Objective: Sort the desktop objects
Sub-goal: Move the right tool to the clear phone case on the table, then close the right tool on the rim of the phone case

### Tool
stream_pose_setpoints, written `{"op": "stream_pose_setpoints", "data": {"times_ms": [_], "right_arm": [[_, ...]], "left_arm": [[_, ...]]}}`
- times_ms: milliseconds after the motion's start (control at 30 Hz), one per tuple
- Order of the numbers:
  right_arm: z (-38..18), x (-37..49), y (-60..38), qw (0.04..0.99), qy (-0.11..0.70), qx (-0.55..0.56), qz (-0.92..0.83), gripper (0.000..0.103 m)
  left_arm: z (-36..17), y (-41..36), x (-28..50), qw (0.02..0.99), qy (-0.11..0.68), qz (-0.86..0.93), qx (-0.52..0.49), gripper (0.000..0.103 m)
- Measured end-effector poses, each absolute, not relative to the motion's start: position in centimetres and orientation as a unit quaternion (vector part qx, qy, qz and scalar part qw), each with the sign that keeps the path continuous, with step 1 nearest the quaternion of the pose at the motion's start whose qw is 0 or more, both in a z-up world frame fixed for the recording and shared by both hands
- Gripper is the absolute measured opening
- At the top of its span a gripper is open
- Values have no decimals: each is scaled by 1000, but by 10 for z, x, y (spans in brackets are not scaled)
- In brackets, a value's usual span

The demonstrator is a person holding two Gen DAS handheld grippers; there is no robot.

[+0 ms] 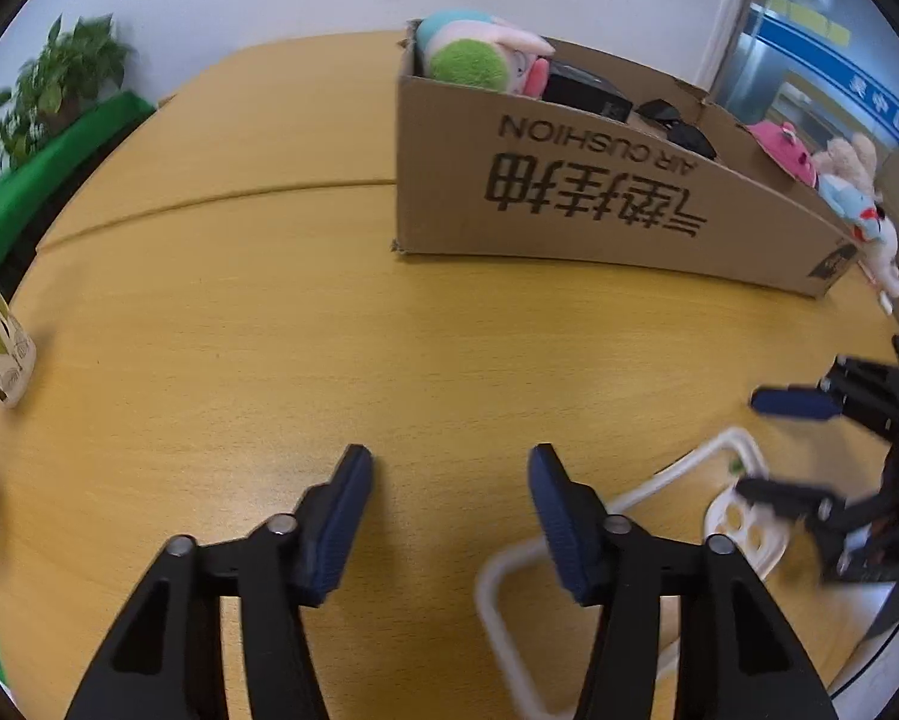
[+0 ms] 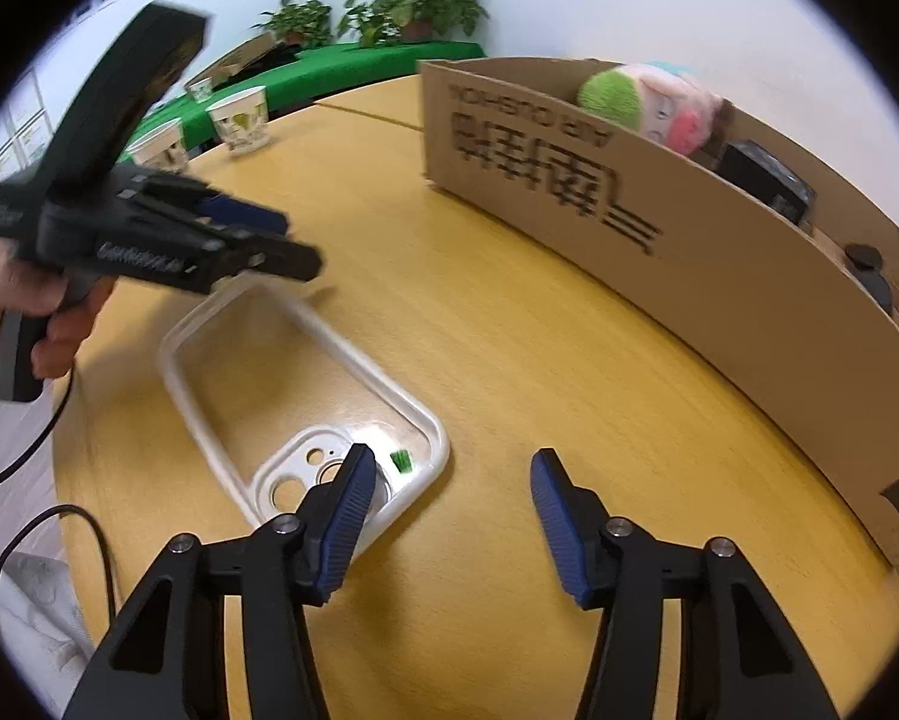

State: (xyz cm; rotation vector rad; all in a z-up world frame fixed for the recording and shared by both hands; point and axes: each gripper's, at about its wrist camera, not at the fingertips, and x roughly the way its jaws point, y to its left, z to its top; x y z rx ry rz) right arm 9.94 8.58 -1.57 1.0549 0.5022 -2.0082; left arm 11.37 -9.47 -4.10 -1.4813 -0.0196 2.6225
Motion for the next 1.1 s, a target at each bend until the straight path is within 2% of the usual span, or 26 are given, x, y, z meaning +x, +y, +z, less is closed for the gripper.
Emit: {"op": "stream_pose_setpoints", "data": {"times_ms": [33, 100, 167, 233, 367, 433, 500, 633, 900, 967, 1033, 1100], "right_arm": [[-19, 98, 89, 391, 194, 419, -796, 48], [-18, 90, 101, 374, 185, 424, -804, 38], [-19, 85, 108, 362, 175, 429, -809, 30], [-18, 79, 117, 345, 169, 431, -817, 26], [-19, 69, 141, 299, 153, 438, -834, 25], [-19, 63, 156, 269, 138, 441, -845, 25], [-19, 57, 173, 226, 119, 443, -859, 25], [-20, 51, 197, 168, 93, 446, -874, 24], [-16, 65, 209, 209, 34, 455, -865, 29], [-19, 63, 209, 211, 30, 458, -863, 29], [-21, 63, 204, 211, 47, 453, -865, 29], [-21, 64, 196, 215, 64, 451, -864, 22]], "left_arm": [[-41, -90, 115, 65, 3, 869, -490, 34], [-40, -85, 115, 79, -3, 866, -493, 24], [-39, -78, 114, 93, -9, 863, -496, 21], [-38, -71, 111, 99, -10, 860, -501, 21], [-21, -60, 111, 132, -59, 852, -503, 24], [-14, -55, 112, 149, -81, 850, -499, 39], [-9, -45, 112, 165, -94, 846, -498, 43], [-10, -14, 108, 192, -88, 837, -505, 43], [-36, 20, 86, 187, -86, 819, -536, 40], [-38, 21, 81, 183, -90, 821, -533, 35], [-41, 21, 79, 182, -91, 822, -533, 9], [-44, 20, 77, 180, -99, 822, -531, 7]]}}
